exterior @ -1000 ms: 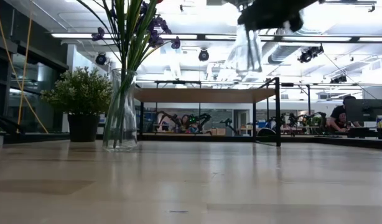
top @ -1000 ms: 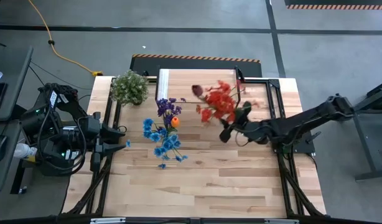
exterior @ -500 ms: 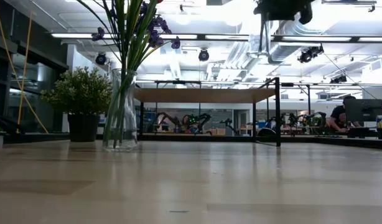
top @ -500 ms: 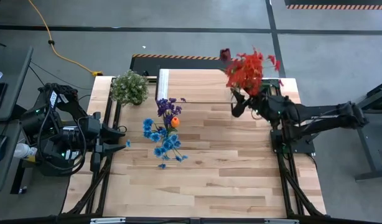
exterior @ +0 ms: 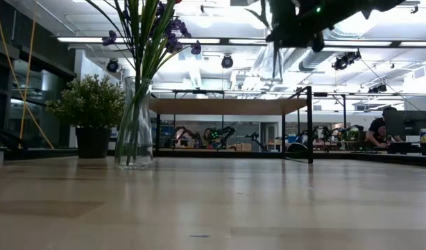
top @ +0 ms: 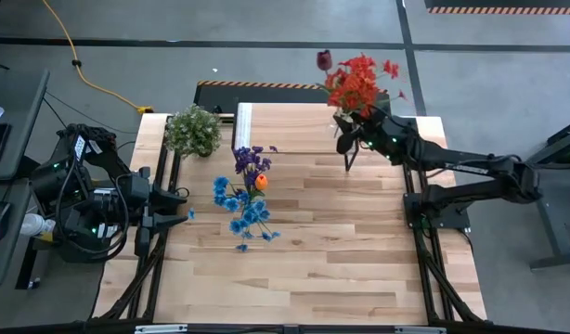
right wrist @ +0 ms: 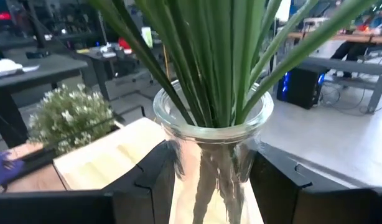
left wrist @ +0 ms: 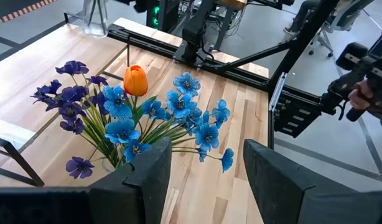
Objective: Pick and place flowers into a vace then onto a shelf
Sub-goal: Put the right transparent flower vase on the shelf
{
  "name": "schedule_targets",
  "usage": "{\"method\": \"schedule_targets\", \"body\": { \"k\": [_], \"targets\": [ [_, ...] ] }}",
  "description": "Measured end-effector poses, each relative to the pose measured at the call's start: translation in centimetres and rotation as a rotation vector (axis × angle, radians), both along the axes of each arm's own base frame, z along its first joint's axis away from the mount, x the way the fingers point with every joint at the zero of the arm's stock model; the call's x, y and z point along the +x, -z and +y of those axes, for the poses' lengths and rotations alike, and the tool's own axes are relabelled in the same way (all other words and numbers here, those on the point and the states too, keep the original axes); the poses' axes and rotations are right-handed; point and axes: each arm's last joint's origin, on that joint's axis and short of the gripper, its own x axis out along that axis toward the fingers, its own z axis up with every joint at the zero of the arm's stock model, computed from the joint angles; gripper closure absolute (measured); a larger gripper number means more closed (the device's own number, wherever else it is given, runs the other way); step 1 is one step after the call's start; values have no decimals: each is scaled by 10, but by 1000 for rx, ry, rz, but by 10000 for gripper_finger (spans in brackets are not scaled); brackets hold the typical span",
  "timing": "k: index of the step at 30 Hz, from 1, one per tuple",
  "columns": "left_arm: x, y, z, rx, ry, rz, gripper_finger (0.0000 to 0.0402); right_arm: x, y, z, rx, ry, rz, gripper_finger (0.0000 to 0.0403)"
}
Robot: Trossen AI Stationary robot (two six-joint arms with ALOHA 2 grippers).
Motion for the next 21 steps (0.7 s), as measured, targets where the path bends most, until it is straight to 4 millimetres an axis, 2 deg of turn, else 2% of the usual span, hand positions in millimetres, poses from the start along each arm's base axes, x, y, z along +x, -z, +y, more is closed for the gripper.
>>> {"method": "schedule_targets", "body": {
  "k": [9, 21],
  "targets": [
    [0, 0, 0, 0, 0, 0, 169, 14, 18, -14, 27, 10, 68, 241],
    [0, 0, 0, 0, -1, -1, 169, 12, 25, -23, 66, 33, 94, 239]
  ]
}}
